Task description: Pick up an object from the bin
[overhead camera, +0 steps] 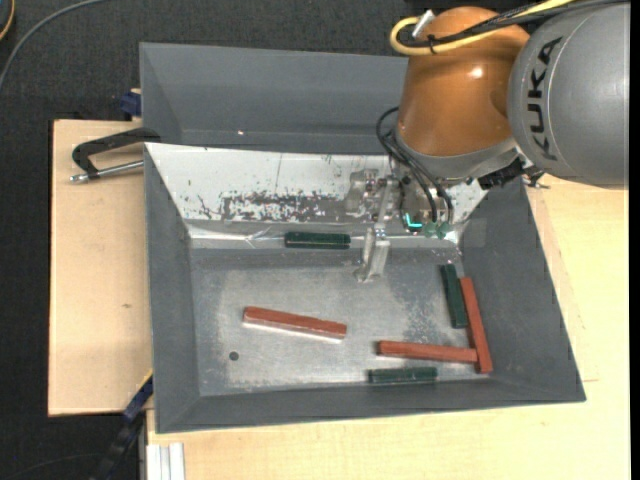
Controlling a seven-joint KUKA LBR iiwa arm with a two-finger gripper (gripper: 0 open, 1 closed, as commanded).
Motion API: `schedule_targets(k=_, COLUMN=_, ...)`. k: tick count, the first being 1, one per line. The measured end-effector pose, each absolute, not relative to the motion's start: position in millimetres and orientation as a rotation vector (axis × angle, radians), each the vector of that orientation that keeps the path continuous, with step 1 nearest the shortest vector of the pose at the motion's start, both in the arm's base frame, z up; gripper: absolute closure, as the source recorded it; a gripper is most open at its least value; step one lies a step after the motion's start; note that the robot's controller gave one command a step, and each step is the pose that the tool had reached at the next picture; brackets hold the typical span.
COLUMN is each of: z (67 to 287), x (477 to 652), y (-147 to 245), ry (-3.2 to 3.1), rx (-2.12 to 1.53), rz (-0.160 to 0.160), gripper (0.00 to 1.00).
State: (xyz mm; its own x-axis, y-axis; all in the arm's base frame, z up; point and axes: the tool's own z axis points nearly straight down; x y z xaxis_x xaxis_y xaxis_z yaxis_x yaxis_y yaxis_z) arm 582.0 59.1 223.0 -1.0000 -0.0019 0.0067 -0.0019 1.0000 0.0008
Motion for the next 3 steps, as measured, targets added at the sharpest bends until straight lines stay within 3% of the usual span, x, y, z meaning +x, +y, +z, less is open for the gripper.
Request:
schedule_targets(k=1, z=66, x=525.2, y=105, ry=-3.132, rx=0.027, rz=-0.002, gripper=0.0)
schedule_targets(k=2, z=71, x=528.7, y=104, ry=-3.142, rx=0.022, rz=-0.003, gripper=1.0)
schedule_targets(k=3, z=201, x=553.8, y=123, ry=-3.156, rx=-0.05, rz=-0.008, gripper=1.0)
